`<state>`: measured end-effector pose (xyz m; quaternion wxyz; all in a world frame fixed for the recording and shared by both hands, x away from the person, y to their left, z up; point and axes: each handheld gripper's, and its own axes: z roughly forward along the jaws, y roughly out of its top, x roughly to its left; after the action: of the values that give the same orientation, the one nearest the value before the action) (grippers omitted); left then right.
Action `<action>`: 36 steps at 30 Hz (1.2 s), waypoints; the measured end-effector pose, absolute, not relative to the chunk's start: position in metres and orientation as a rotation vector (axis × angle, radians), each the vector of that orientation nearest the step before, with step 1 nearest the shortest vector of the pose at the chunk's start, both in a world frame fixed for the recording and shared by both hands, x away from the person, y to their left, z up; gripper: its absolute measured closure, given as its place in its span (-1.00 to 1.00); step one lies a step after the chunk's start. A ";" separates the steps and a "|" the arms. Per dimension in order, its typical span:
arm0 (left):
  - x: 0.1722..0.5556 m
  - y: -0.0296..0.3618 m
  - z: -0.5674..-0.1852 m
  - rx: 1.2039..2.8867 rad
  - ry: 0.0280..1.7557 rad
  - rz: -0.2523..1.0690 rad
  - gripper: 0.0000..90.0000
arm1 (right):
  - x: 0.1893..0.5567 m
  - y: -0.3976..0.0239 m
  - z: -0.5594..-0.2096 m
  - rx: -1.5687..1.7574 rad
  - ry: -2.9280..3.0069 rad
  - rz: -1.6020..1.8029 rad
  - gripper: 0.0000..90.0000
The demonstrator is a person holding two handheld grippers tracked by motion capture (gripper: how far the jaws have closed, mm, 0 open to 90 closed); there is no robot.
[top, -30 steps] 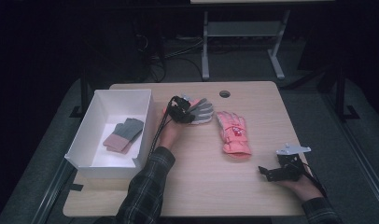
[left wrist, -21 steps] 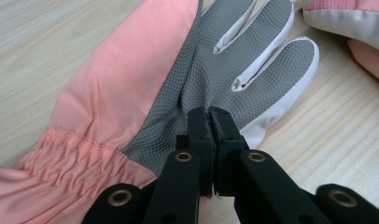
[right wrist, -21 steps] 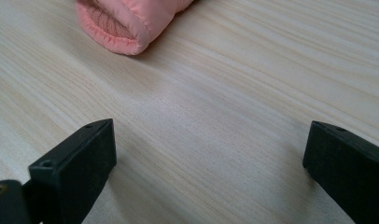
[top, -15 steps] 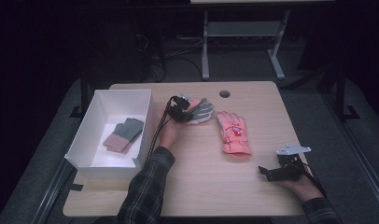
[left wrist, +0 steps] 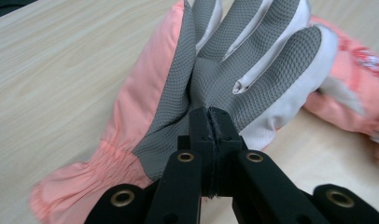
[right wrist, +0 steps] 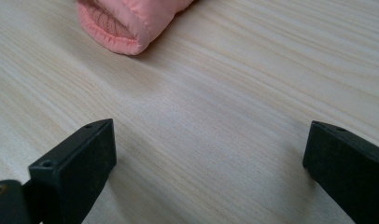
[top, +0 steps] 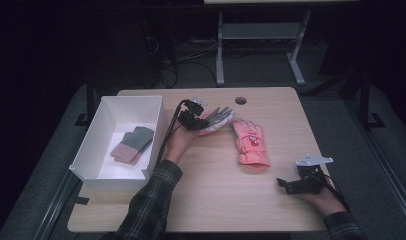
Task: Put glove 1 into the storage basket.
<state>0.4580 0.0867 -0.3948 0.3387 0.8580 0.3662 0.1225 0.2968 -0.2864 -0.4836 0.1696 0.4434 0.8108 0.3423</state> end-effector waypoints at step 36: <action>0.325 0.080 -0.400 2.286 0.612 0.033 0.78 | 0.297 -0.286 -0.484 1.263 2.304 0.972 -0.96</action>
<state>0.3250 0.0798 -0.3998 0.3777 0.8943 0.2396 0.0130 0.2966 -0.2863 -0.4835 0.1694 0.4444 0.8105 0.3420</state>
